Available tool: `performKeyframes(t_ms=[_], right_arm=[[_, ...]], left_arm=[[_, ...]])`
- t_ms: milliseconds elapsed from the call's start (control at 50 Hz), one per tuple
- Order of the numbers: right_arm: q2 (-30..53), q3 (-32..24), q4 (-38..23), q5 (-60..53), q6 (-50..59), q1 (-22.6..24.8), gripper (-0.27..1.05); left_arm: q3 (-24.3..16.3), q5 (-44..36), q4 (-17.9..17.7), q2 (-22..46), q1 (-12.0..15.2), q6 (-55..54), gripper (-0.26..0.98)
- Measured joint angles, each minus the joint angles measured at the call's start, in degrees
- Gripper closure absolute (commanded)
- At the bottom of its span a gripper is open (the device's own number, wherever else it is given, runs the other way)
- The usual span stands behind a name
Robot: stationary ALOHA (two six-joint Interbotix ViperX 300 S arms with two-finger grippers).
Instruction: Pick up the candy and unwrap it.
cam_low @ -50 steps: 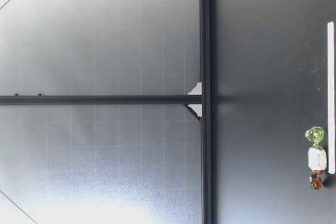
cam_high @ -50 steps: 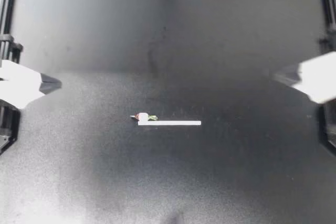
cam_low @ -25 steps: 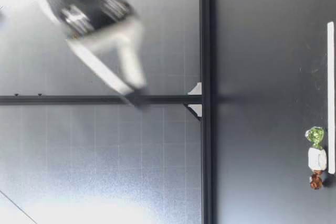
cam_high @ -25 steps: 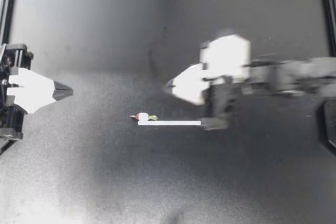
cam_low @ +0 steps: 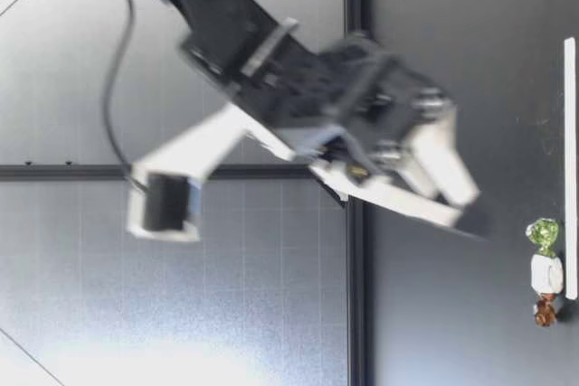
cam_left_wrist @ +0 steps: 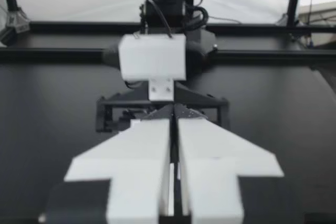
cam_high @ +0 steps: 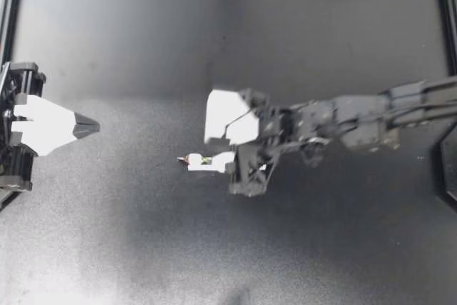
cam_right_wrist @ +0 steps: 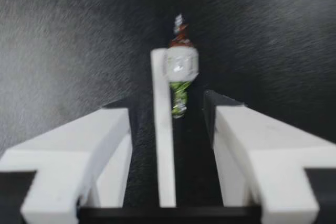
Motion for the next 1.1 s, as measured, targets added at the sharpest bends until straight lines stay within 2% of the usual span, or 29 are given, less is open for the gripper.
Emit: performKeyframes(t_ms=[480, 740, 880, 1040, 1100], right_arm=[[4.0, -1.9, 0.1, 0.4, 5.4, -0.3, 0.29], [5.8, -3.1, 0.1, 0.7, 5.4, -0.4, 0.39], [6.1, -3.4, 0.1, 1.8, 5.6, -0.4, 0.54], [6.2, -3.7, 0.1, 4.0, 6.4, -0.4, 0.83], [6.1, -3.8, 0.1, 4.0, 6.5, -0.5, 0.89]], left_arm=[[0.1, 0.1, 0.0, 0.0, -0.1, 0.0, 0.86], [0.4, 0.1, 0.0, 0.0, -0.1, -0.4, 0.86], [0.4, 0.0, 0.0, 0.0, 0.0, -0.5, 0.86], [0.7, 0.2, 0.0, 0.0, -0.1, -0.3, 0.86], [0.8, 0.2, -0.1, 0.0, 0.0, -0.4, 0.86]])
